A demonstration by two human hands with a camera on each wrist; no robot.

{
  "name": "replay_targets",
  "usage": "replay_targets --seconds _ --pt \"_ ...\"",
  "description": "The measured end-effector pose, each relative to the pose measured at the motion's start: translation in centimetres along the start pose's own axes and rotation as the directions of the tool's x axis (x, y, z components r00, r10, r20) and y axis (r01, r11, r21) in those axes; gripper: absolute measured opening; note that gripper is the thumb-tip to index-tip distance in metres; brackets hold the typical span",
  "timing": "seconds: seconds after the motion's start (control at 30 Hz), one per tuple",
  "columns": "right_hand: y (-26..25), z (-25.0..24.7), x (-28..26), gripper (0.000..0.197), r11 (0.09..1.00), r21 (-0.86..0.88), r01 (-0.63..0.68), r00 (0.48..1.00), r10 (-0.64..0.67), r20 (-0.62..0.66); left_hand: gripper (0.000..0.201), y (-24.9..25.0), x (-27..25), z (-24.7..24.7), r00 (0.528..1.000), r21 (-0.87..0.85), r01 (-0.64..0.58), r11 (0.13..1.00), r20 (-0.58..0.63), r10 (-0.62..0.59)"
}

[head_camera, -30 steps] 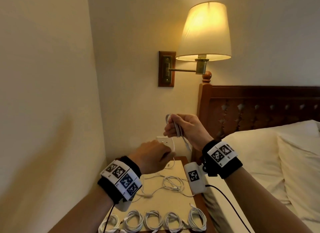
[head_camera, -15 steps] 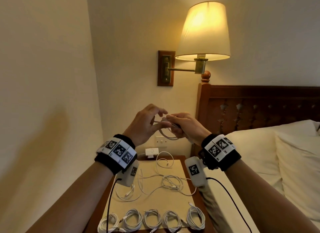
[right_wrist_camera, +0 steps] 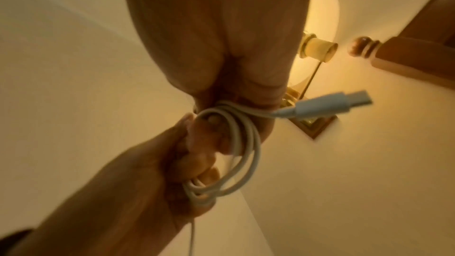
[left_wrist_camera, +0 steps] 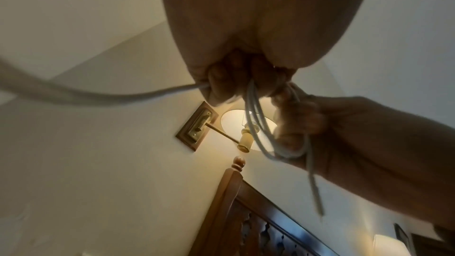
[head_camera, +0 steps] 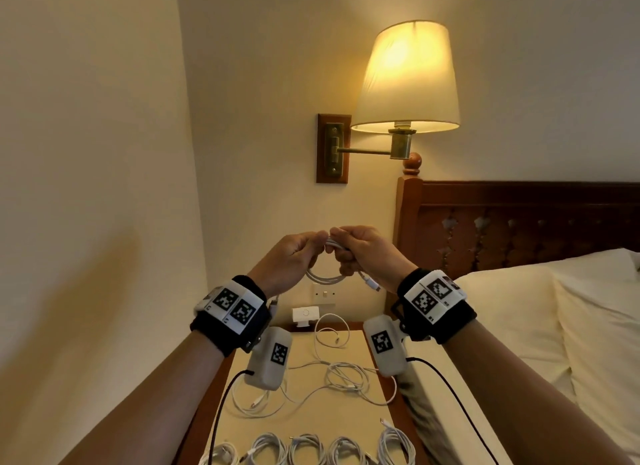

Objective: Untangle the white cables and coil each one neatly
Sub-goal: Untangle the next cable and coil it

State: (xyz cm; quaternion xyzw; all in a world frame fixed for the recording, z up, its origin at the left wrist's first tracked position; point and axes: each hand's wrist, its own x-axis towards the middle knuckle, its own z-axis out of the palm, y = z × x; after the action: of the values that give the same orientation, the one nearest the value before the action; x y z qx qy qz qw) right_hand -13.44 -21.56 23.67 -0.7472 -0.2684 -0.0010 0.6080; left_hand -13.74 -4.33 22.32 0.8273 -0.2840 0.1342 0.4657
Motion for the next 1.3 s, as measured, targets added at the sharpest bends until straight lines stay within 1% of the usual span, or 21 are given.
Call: replay_targets --seconds 0.1,0.2,0.3,0.37,0.4,0.43,0.47,0.5,0.53,0.57,0.63,0.73,0.77,0.8,0.87,0.9,1.0,1.1,1.17,1.23,1.3 --pt "0.5 0.7 0.3 0.032 0.974 -0.209 0.087 0.988 -0.111 -0.108 0.036 -0.2 0.1 1.0 0.982 0.139 -0.013 0.99 -0.186 0.039" --pt "0.8 0.4 0.1 0.02 0.908 -0.403 0.117 0.977 -0.179 -0.118 0.038 -0.7 0.2 1.2 0.949 0.253 0.043 0.966 -0.313 0.039" --pt "1.2 -0.3 -0.2 0.017 0.75 -0.658 0.063 0.965 -0.214 -0.151 0.041 -1.5 0.3 0.9 0.927 0.322 0.056 0.945 -0.368 0.071" --pt "1.2 -0.6 -0.5 0.017 0.677 -0.735 -0.02 0.956 -0.202 -0.213 0.038 -1.8 0.3 0.9 0.919 0.355 0.065 0.933 -0.386 0.083" --pt "1.0 -0.6 -0.7 0.017 0.698 -0.714 -0.05 0.954 -0.179 -0.242 0.038 -1.9 0.4 0.9 0.917 0.363 0.074 0.929 -0.391 0.08" --pt "0.8 -0.6 -0.8 0.015 0.78 -0.622 -0.072 0.951 -0.134 -0.277 0.038 -2.0 0.5 0.9 0.918 0.367 0.085 0.926 -0.39 0.07" --pt "0.4 -0.5 -0.9 0.014 0.892 -0.443 -0.09 0.951 -0.056 -0.305 0.039 -2.1 0.7 0.9 0.921 0.364 0.098 0.926 -0.386 0.055" --pt "0.1 -0.2 -1.0 0.012 0.974 -0.204 -0.097 0.952 0.031 -0.305 0.039 -2.2 0.8 1.0 0.925 0.354 0.111 0.929 -0.379 0.034" --pt "-0.2 0.1 -1.1 0.011 0.996 0.027 -0.082 0.952 0.087 -0.295 0.039 -2.3 0.9 1.1 0.929 0.336 0.118 0.934 -0.37 0.016" --pt "-0.3 0.4 -1.0 0.012 0.982 0.181 -0.056 0.948 0.109 -0.299 0.04 -2.3 0.9 1.3 0.932 0.308 0.121 0.944 -0.362 -0.001" --pt "-0.2 1.0 -1.0 0.014 0.959 0.282 -0.002 0.94 0.098 -0.328 0.042 -2.1 0.9 1.6 0.931 0.212 0.119 0.97 -0.364 -0.034" --pt "0.7 2.0 -1.2 0.013 0.969 0.241 0.046 0.922 0.052 -0.383 0.045 -1.5 0.9 1.5 0.925 0.039 0.12 0.992 -0.366 -0.098" --pt "1.3 2.2 -1.3 0.012 0.99 0.128 0.061 0.902 0.001 -0.432 0.046 -1.3 0.7 1.5 0.925 -0.013 0.126 0.992 -0.36 -0.123" --pt "1.8 2.3 -1.3 0.011 0.996 -0.05 0.079 0.865 -0.094 -0.493 0.047 -1.0 0.5 1.6 0.925 -0.071 0.132 0.989 -0.349 -0.149" --pt "3.1 2.4 -1.3 0.016 0.92 -0.377 0.103 0.781 -0.31 -0.543 0.046 -0.4 0.0 1.8 0.926 -0.174 0.156 0.972 -0.318 -0.205" --pt "3.6 2.5 -1.3 0.018 0.881 -0.459 0.118 0.755 -0.38 -0.535 0.046 -0.3 -0.3 1.9 0.926 -0.202 0.173 0.964 -0.299 -0.229" --pt "4.5 2.7 -1.5 0.017 0.807 -0.569 0.16 0.71 -0.494 -0.501 0.045 -0.3 -0.9 2.5 0.927 -0.257 0.205 0.945 -0.258 -0.271" --pt "4.6 2.8 -1.6 0.023 0.795 -0.575 0.195 0.697 -0.525 -0.489 0.045 -0.2 -1.2 2.6 0.929 -0.319 0.207 0.925 -0.233 -0.289" --pt "4.5 2.6 -1.6 0.035 0.838 -0.506 0.206 0.711 -0.483 -0.511 0.046 0.0 -1.3 2.6 0.938 -0.321 0.191 0.927 -0.218 -0.269" --pt "4.0 2.5 -1.5 0.035 0.91 -0.351 0.222 0.791 -0.379 -0.481 0.046 0.3 -1.3 2.4 0.947 -0.304 0.168 0.938 -0.213 -0.239" --pt "3.4 2.6 -1.6 0.025 0.952 -0.211 0.221 0.88 -0.288 -0.377 0.045 0.4 -1.3 1.9 0.943 -0.285 0.169 0.944 -0.233 -0.239"
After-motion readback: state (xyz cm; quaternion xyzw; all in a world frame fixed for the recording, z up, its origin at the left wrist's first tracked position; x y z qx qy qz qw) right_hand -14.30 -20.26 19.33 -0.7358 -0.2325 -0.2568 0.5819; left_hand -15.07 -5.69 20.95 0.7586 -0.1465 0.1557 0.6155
